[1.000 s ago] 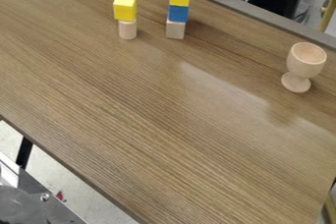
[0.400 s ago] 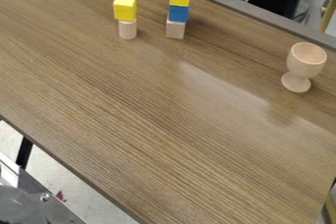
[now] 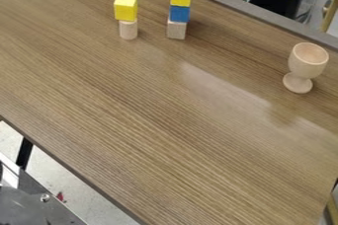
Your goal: Take the red rectangle block from the tower and put in the middle of the table
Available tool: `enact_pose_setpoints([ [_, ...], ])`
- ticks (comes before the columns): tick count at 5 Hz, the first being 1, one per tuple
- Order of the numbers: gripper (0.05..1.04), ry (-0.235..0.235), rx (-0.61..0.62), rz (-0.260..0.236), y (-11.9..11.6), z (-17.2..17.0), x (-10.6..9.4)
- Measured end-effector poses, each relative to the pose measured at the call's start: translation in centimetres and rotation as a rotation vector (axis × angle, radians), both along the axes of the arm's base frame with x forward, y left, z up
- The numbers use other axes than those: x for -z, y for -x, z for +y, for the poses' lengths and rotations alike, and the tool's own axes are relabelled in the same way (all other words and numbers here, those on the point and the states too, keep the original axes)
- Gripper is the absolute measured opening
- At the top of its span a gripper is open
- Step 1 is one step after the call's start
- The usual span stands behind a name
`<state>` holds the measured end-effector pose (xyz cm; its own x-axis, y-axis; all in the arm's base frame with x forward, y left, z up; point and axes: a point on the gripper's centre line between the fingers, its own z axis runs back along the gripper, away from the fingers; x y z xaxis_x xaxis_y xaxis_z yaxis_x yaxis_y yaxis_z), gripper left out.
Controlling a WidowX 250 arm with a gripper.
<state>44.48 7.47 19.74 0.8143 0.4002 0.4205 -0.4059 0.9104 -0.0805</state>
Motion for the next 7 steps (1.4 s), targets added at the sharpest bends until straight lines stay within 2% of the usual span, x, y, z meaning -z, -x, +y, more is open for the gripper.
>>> enact_pose_setpoints([
  [1, 0.545, 0.051, 0.081, 0.107, 1.5, -2.8, 2.7],
  [2, 0.545, 0.069, 0.162, 0.151, 2.8, -4.7, 4.0],
  [4, 0.545, 0.007, 0.305, 0.127, 4.0, -5.1, 7.5],
  [6, 0.544, -0.013, 0.351, 0.087, 5.7, -5.6, 10.6],
  [7, 0.544, -0.023, 0.373, 0.095, 6.5, -6.9, 11.9],
])
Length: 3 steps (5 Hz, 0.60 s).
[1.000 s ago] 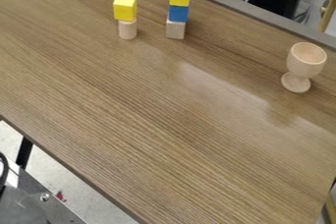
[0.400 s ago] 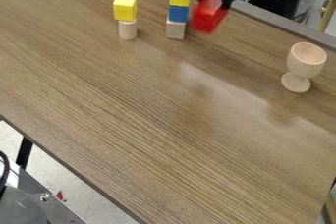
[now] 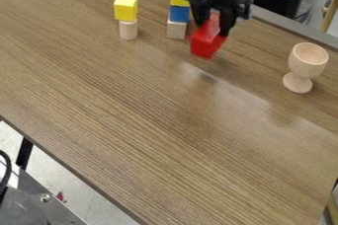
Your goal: Take the red rectangle block from the tower and put in the middle of the table
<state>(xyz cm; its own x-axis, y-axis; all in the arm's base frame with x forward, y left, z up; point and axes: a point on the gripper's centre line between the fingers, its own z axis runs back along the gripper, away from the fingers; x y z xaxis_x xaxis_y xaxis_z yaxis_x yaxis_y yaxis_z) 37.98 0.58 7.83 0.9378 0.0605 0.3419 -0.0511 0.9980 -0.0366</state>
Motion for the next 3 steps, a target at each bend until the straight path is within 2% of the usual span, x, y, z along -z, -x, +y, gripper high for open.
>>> enact_pose_setpoints([
  [2, 0.544, -0.043, -0.038, 0.001, 0.0, -2.6, 0.9],
  [3, 0.545, -0.053, -0.075, 0.031, -0.7, -3.3, 1.8],
])
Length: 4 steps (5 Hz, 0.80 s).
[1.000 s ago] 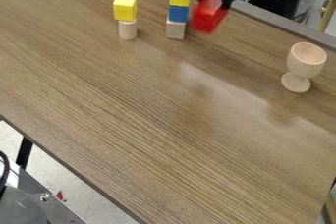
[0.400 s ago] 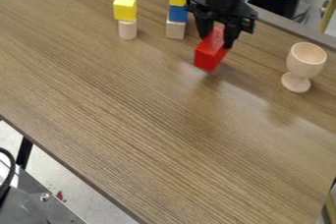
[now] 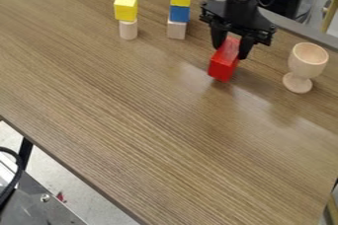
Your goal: Take the red rectangle block from the tower and put in the middle of the table
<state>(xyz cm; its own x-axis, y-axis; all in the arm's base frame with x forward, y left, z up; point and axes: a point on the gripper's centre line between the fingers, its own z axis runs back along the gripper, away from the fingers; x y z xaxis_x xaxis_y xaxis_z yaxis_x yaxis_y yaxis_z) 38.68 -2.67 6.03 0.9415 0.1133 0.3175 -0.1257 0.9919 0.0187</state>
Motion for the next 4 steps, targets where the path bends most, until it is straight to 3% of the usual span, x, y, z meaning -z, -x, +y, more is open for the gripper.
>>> enact_pose_setpoints([
  [3, 0.589, 0.012, -0.027, 0.046, -1.34, -0.44, 1.30],
  [4, 0.906, 0.021, -0.032, 0.051, -1.25, -0.50, 1.33],
])
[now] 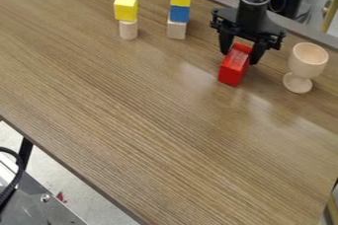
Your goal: Take the red rectangle block from the tower and put in the middle of the table
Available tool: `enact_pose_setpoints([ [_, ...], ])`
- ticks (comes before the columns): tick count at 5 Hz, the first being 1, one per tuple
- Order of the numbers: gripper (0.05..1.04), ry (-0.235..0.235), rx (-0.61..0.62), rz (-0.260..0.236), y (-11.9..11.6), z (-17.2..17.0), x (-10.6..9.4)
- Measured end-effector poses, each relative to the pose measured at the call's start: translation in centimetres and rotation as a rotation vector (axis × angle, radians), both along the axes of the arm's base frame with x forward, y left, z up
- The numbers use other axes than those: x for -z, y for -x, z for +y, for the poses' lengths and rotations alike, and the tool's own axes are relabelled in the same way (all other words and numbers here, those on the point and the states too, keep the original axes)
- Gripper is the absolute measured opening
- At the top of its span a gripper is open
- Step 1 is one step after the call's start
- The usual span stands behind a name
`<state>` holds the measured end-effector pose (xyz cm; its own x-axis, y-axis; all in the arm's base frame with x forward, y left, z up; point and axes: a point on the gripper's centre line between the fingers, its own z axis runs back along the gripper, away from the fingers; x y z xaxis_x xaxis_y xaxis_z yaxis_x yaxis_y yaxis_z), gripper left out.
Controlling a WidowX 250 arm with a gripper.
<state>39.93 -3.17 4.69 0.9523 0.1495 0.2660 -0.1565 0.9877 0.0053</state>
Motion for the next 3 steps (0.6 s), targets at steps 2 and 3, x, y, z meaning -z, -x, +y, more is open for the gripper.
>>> enact_pose_setpoints([
  [2, 1.000, -0.004, -0.067, -0.127, -0.1, 1.2, -6.4],
  [3, 1.000, -0.055, -0.086, -0.171, 0.3, 2.5, -10.7],
])
